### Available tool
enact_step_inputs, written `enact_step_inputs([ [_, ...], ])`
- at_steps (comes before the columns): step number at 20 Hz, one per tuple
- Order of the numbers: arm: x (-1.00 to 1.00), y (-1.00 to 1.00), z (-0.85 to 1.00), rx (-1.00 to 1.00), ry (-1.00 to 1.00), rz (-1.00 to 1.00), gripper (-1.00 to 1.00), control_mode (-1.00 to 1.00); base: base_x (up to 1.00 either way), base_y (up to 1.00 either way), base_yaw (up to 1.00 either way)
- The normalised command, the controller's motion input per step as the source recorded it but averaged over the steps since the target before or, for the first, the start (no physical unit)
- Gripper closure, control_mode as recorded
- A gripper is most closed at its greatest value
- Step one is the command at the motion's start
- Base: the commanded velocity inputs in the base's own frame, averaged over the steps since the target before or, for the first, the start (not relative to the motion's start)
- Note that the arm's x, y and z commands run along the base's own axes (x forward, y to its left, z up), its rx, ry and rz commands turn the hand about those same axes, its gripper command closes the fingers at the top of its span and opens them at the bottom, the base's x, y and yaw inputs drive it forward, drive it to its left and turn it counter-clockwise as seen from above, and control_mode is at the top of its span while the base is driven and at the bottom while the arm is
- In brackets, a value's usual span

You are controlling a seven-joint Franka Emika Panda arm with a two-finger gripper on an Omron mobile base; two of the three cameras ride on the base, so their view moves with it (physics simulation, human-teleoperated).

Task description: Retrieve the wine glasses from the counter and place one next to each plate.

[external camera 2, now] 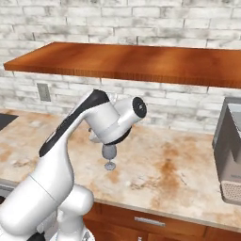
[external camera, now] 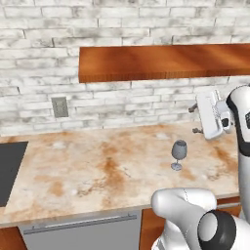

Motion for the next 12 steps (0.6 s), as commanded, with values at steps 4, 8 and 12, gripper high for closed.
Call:
enact_step_inputs([
  [4,0.11,-0.48,-0.24,0.00,0.31,0.03,-1.00,-1.00,0.00,0.00,0.00],
  [8,0.00,-0.42,-0.32,0.00,0.18,0.00,-1.00,-1.00,0.00,0.00,0.00],
  [12,0.00,-0.36,-0.45,0.00,0.06,0.00,-1.00,-1.00,0.00,0.00,0.00],
])
